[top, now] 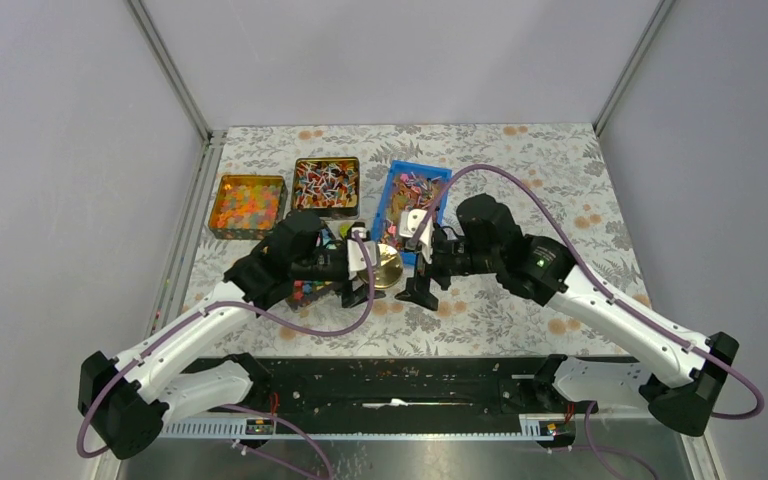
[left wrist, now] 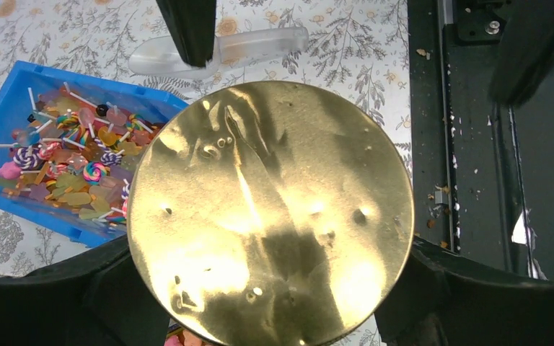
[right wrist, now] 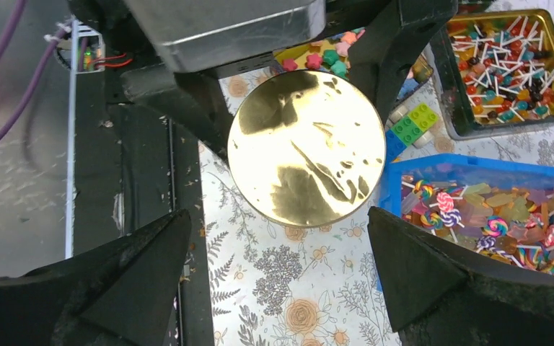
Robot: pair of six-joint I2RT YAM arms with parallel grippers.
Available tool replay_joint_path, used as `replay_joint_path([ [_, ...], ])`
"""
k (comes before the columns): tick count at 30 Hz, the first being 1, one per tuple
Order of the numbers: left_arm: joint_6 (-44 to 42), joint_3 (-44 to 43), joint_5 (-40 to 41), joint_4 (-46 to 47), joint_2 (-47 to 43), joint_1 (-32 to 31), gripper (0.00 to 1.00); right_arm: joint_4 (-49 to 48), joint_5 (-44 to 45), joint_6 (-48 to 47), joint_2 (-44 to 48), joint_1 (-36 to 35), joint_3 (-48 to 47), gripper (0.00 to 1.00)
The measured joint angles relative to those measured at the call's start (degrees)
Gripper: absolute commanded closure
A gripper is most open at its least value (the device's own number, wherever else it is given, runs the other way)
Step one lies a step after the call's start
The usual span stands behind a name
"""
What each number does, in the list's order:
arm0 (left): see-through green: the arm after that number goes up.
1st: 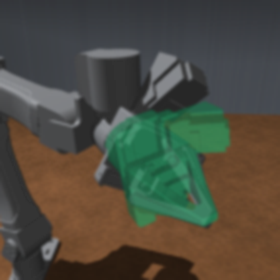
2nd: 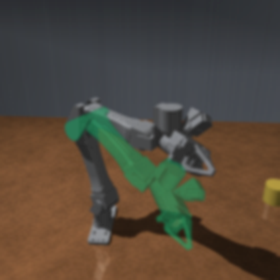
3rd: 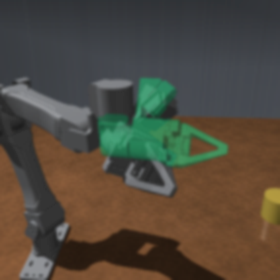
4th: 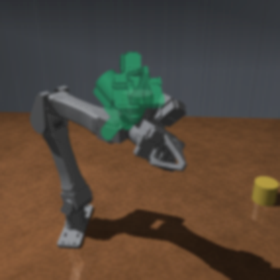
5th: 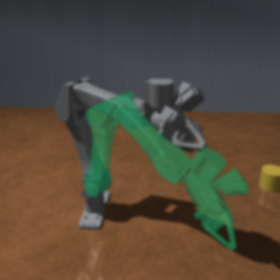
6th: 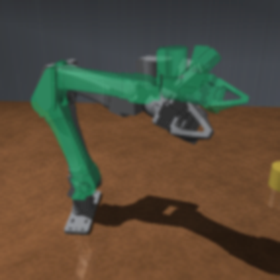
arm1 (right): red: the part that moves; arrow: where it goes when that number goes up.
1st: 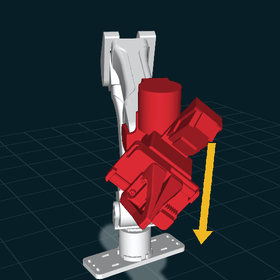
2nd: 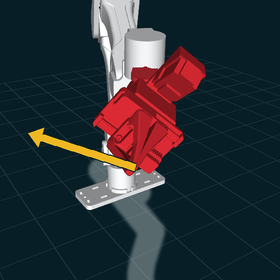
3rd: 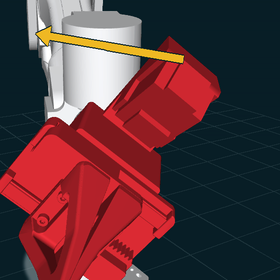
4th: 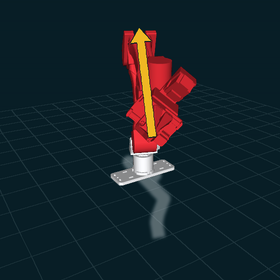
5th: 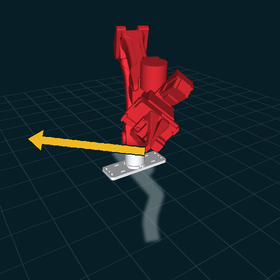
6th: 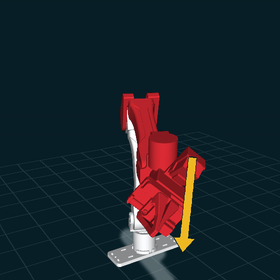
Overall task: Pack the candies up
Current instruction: Screw the bottle lid onto the packing bottle.
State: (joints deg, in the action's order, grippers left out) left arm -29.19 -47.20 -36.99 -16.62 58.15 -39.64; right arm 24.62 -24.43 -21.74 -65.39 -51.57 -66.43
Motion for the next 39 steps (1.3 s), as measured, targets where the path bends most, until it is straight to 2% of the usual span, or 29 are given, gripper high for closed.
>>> replay_joint_path([
  [7, -4.09, 0.00, -7.34, -2.93, -0.02, 1.22, 0.43, 5.53, -9.81, -5.53, -0.11, 3.08, -2.75, 0.00],
  [17, -6.91, -1.62, -18.01, -7.17, 1.05, 1.25, 0.43, 9.46, -20.09, -10.86, -4.48, 3.32, -8.35, 0.01],
  [28, -6.91, -2.64, -20.72, -7.63, 1.62, 1.25, 0.43, 10.19, -21.53, -13.62, -7.67, 3.32, -8.39, 0.04],
  [39, -6.73, -2.75, -21.16, -7.72, 2.21, 1.46, 0.44, 5.70, -21.49, -11.34, -7.72, 3.30, -6.32, 0.13],
])
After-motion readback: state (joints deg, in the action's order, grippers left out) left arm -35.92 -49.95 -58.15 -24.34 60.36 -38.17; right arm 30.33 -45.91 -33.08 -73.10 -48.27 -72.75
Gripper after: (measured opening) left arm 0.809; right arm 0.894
